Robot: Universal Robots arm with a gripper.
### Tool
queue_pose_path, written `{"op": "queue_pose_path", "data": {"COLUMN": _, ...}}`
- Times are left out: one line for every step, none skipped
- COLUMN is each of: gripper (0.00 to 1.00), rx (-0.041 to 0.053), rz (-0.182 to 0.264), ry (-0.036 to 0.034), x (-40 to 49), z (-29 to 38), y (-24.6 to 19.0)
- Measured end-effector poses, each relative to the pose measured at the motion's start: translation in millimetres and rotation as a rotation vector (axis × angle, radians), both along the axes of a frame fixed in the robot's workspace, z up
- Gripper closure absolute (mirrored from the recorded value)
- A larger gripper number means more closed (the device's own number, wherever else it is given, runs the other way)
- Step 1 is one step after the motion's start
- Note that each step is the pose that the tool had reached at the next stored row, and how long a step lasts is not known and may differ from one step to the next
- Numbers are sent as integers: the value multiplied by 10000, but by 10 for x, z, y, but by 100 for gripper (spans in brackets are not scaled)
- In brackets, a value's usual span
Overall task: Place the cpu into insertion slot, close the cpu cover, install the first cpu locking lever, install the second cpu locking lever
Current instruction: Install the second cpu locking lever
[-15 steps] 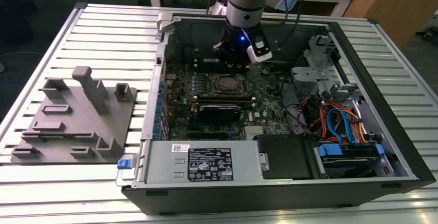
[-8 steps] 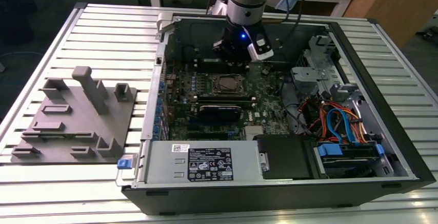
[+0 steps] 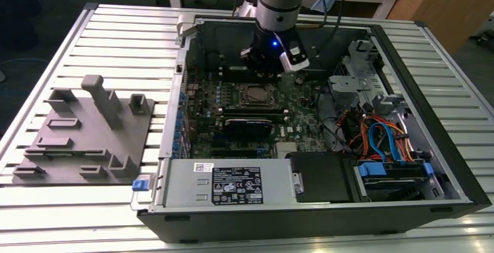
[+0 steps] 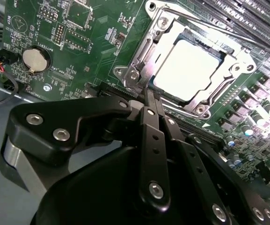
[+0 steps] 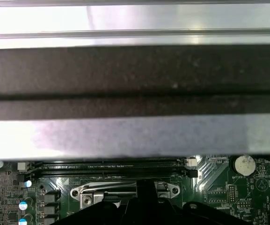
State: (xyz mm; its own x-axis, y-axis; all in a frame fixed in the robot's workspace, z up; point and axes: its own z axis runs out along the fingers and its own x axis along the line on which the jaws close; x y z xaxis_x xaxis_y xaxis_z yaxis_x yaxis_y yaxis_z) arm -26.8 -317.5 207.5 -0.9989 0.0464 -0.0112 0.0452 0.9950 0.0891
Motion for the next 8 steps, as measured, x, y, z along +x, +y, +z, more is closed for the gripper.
{"op": "queue_pose_path", "data": {"gripper": 89, "rx": 0, "rz": 0, "ry": 0, "x": 0, "z": 0, "y": -1}}
{"op": "queue_pose_path", "data": {"gripper": 89, "rx": 0, "rz": 0, "ry": 0, "x": 0, "z": 0, "y": -2}}
{"op": "queue_pose_path", "data": {"gripper": 89, "rx": -1, "rz": 1, "ry": 1, "x": 0, "z": 0, "y": -7}}
{"op": "queue_pose_path", "data": {"gripper": 89, "rx": -1, "rz": 2, "ry": 1, "x": 0, "z": 0, "y": -14}}
{"op": "queue_pose_path", "data": {"gripper": 89, "rx": -1, "rz": 1, "ry": 1, "x": 0, "z": 0, "y": -20}}
{"op": "queue_pose_path", "data": {"gripper": 89, "rx": -1, "rz": 0, "ry": 1, "x": 0, "z": 0, "y": -27}}
{"op": "queue_pose_path", "data": {"gripper": 89, "rx": -1, "rz": 0, "ry": 0, "x": 0, "z": 0, "y": -32}}
{"op": "queue_pose_path", "data": {"gripper": 89, "rx": -7, "rz": -1, "ry": 0, "x": 0, "z": 0, "y": -32}}
